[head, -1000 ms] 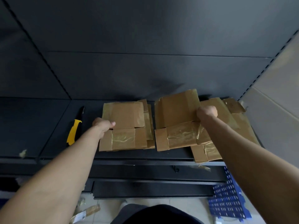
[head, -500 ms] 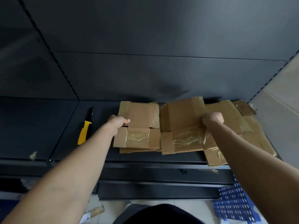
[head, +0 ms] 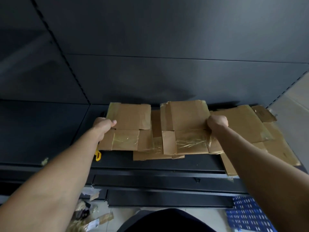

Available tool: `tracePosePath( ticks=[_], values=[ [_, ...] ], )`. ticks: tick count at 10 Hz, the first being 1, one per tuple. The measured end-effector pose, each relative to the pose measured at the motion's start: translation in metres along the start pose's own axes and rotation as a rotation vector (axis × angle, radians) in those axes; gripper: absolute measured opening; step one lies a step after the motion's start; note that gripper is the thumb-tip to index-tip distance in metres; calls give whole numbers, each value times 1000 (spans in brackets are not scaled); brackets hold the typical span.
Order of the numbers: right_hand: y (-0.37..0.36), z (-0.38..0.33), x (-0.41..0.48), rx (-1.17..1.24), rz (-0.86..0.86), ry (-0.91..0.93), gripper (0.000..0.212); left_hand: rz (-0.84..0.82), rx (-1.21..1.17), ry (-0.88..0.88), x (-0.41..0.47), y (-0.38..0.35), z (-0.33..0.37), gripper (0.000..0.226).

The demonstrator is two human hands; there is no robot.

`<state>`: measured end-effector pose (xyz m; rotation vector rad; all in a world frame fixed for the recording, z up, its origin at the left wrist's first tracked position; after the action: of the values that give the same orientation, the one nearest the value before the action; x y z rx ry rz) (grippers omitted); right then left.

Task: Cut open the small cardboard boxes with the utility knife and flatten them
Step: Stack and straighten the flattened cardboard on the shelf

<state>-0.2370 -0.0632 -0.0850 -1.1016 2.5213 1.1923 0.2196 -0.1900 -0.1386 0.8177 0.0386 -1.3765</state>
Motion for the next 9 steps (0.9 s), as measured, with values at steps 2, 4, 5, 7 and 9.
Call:
tracePosePath(
  ticks=[2,4,5,7,9],
  values=[
    [-72,-7,-15,-84,-89,1,16,78,100,61,13,46,-37,58],
    [-134,-3,-29,-162,-241,-29,59,78,160,69,16,59,-47,55],
    [-142,-7,-29,-239,-236,-36,80,69,184,55,16,57,-45,53],
    [-148,0,-25,-132,-307,-38,55,33,178,21,18,53,-39,49],
    [-140,-6,-21,49,-307,-30,36,-8,54,28,16,58,-36,62]
  ],
)
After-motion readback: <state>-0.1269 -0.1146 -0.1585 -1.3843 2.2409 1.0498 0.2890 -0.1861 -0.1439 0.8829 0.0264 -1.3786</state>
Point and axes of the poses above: each hand's wrist, its own x-axis towards the middle knuckle, its own y-axis out of the back of the hand, z = x × y, the point moved 10 cm from there along x, towards the middle knuckle
